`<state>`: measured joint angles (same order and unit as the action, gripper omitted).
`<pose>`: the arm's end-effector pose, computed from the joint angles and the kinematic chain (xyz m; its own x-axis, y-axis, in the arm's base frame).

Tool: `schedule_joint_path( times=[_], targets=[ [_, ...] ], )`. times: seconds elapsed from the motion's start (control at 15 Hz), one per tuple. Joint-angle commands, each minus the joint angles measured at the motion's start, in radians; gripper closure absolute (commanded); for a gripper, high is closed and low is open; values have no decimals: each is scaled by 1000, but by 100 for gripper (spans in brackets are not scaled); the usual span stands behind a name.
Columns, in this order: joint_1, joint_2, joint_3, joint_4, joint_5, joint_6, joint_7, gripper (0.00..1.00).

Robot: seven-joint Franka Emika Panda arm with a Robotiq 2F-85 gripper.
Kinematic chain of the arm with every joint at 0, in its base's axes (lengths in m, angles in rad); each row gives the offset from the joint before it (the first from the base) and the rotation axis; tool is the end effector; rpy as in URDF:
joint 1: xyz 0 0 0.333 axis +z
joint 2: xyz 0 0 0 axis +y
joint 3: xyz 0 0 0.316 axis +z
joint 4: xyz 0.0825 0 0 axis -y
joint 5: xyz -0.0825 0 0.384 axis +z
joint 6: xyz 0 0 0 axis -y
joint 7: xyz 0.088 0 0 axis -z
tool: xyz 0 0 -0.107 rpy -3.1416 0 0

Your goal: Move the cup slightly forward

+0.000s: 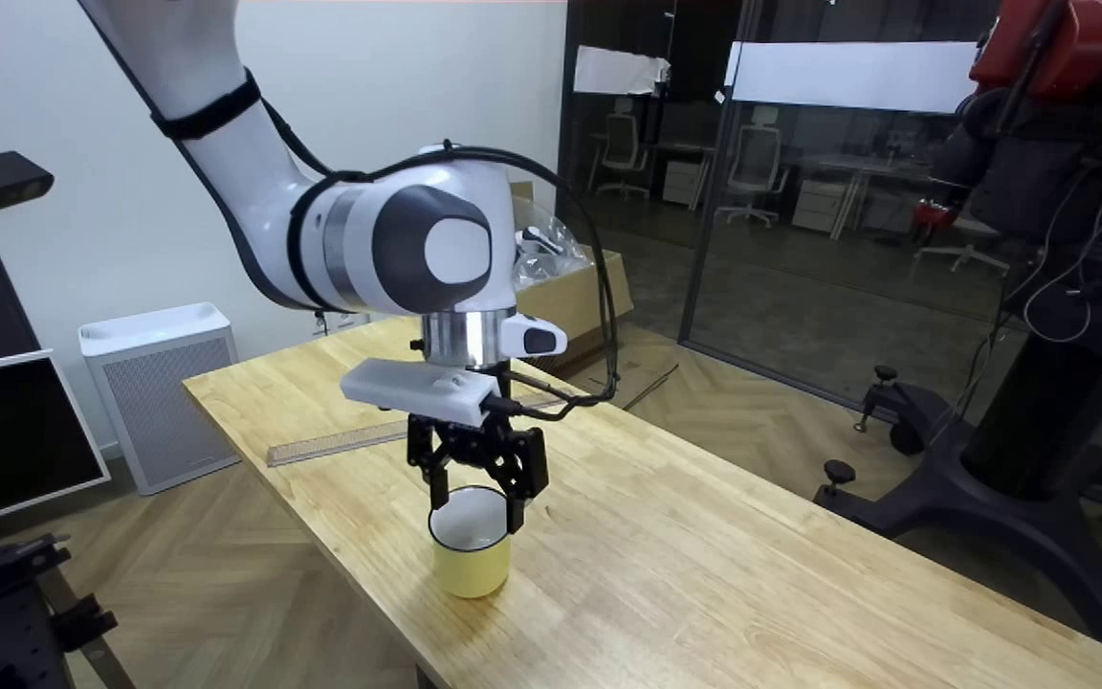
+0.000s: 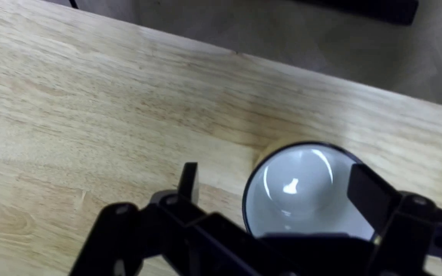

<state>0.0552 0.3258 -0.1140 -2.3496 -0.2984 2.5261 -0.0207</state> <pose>0.4958 -0.0288 0.1819 0.9634 0.2030 -0.1751 0.2318 -0.9589 0.1638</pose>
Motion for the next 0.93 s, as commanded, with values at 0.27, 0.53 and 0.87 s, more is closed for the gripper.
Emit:
schedule_joint_path(
  times=[0.27, 0.53, 0.87],
  targets=[
    [-32, -3, 15, -6, -58, -60, -80, 0],
    [8, -8, -61, -11, -236, 32, 63, 0],
    [-19, 4, -69, -5, -353, 88, 94, 0]
  ],
)
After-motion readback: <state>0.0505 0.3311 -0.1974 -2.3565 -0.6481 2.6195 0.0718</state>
